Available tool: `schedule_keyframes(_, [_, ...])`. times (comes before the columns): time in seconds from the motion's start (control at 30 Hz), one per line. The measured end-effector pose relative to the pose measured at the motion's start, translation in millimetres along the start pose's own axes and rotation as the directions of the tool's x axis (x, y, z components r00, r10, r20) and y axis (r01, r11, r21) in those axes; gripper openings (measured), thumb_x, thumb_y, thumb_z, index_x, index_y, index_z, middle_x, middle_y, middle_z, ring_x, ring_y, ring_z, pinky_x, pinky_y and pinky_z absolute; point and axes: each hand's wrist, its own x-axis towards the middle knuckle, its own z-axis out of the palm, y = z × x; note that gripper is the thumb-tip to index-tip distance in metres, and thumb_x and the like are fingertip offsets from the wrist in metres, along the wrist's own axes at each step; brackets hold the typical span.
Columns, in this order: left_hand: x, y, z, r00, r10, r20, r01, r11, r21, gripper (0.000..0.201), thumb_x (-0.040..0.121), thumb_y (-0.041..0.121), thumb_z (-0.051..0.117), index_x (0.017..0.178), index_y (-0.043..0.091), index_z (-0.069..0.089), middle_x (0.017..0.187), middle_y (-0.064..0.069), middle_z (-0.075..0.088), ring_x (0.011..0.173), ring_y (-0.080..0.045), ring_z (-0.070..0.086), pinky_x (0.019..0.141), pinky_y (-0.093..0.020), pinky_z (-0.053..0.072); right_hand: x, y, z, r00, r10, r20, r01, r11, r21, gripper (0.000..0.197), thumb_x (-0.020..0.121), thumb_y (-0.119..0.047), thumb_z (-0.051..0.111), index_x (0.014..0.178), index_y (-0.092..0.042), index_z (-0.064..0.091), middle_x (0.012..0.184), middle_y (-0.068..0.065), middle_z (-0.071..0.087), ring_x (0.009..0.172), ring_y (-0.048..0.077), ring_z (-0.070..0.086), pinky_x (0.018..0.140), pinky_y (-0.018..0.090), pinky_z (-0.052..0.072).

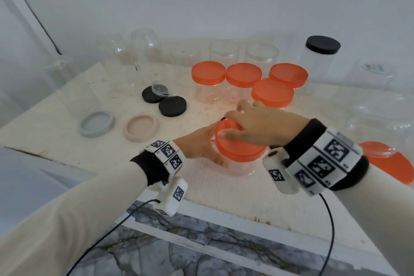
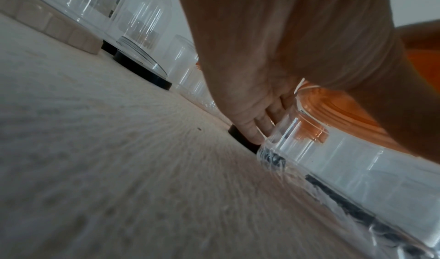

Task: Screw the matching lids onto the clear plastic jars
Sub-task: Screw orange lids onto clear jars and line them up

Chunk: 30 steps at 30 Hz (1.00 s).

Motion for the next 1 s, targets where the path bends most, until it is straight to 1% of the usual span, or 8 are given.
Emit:
schedule_keyframes(0.17, [0,-1,0,1.000,-0.016,0.006,0.015,1.000,0.015,0.087,0.052,0.020,0.086,0.123,0.039,0.038,0.124,0.019,0.049,0.115,0.009,0.047,0.097,-0.016,0.040,-2,5,-9,0.963,-0.206,0.174,0.200,0.978,0.051,0.079,0.073,-0.036,0.070,0.134,-0.056,0.024,0.140,-0.011,0.019,0.115,0.021,0.035,0.089,0.041,0.046])
schedule_keyframes(0.33, [1,-5,0,1.000,-0.022,-0.015,0.022,1.000,0.003,0.110,0.049,0.029,0.087,0.141,0.024,0.028,0.136,0.009,0.048,0.125,-0.005,0.046,0.105,-0.029,0.039,2,-9,8,0.998,0.018,-0.063,-0.025,0.995,-0.100,0.080,0.076,-0.075,0.045,0.142,-0.034,0.026,0.129,0.006,0.037,0.098,0.025,0.047,0.071,0.033,0.037])
schedule_keyframes(0.47, [1,-4,-1,1.000,-0.021,-0.018,0.021,0.999,0.036,0.097,0.052,0.024,0.087,0.132,0.034,0.032,0.130,0.013,0.048,0.122,-0.006,0.046,0.101,-0.022,0.041,2,1,3,0.996,-0.064,0.065,0.064,0.998,-0.003,0.075,0.079,-0.069,0.048,0.142,-0.049,0.011,0.149,-0.003,0.018,0.127,0.029,0.035,0.096,0.042,0.040])
schedule_keyframes(0.57, [-1,0,1,1.000,0.003,-0.007,-0.003,0.999,0.034,0.090,0.051,0.027,0.084,0.123,0.042,0.034,0.122,0.022,0.046,0.114,0.006,0.047,0.094,-0.012,0.041,-2,8,-7,0.964,-0.191,0.186,0.184,0.981,0.053,0.083,0.073,-0.043,0.071,0.133,-0.061,0.017,0.147,-0.013,0.014,0.121,0.022,0.038,0.094,0.042,0.045])
schedule_keyframes(0.7, [1,-4,0,1.000,-0.017,-0.004,0.017,1.000,-0.018,0.099,0.054,0.019,0.086,0.135,0.029,0.030,0.129,0.016,0.046,0.119,0.004,0.045,0.099,-0.013,0.040,1,-1,4,0.999,-0.048,-0.018,0.047,0.997,-0.057,0.081,0.070,-0.074,0.055,0.139,-0.044,0.025,0.127,0.003,0.036,0.097,0.024,0.048,0.077,0.035,0.046])
schedule_keyframes(0.8, [1,-5,0,1.000,-0.022,0.007,0.022,1.000,-0.013,0.106,0.056,0.019,0.086,0.141,0.022,0.025,0.131,0.015,0.046,0.121,0.004,0.045,0.100,-0.020,0.041,3,-2,12,0.998,0.017,-0.064,-0.026,0.989,-0.148,0.091,0.071,-0.081,0.042,0.145,-0.034,0.018,0.137,0.009,0.034,0.112,0.031,0.047,0.081,0.039,0.044])
schedule_keyframes(0.9, [2,-5,-1,1.000,-0.021,-0.003,0.021,1.000,-0.015,0.095,0.059,0.010,0.086,0.133,0.030,0.030,0.126,0.018,0.046,0.117,0.006,0.045,0.104,-0.020,0.039,-2,8,2,0.988,-0.112,0.107,0.119,0.991,-0.058,0.095,0.070,-0.059,0.068,0.141,-0.051,0.005,0.150,-0.007,0.012,0.128,0.026,0.032,0.095,0.046,0.043])
schedule_keyframes(1.0, [1,-3,1,1.000,-0.006,0.005,0.006,1.000,0.010,0.092,0.053,0.022,0.086,0.127,0.039,0.034,0.127,0.017,0.047,0.120,0.002,0.044,0.103,-0.019,0.038,-2,12,-3,0.974,-0.187,0.132,0.185,0.982,0.023,0.092,0.067,-0.040,0.076,0.135,-0.060,0.017,0.139,-0.010,0.021,0.115,0.022,0.040,0.086,0.039,0.049])
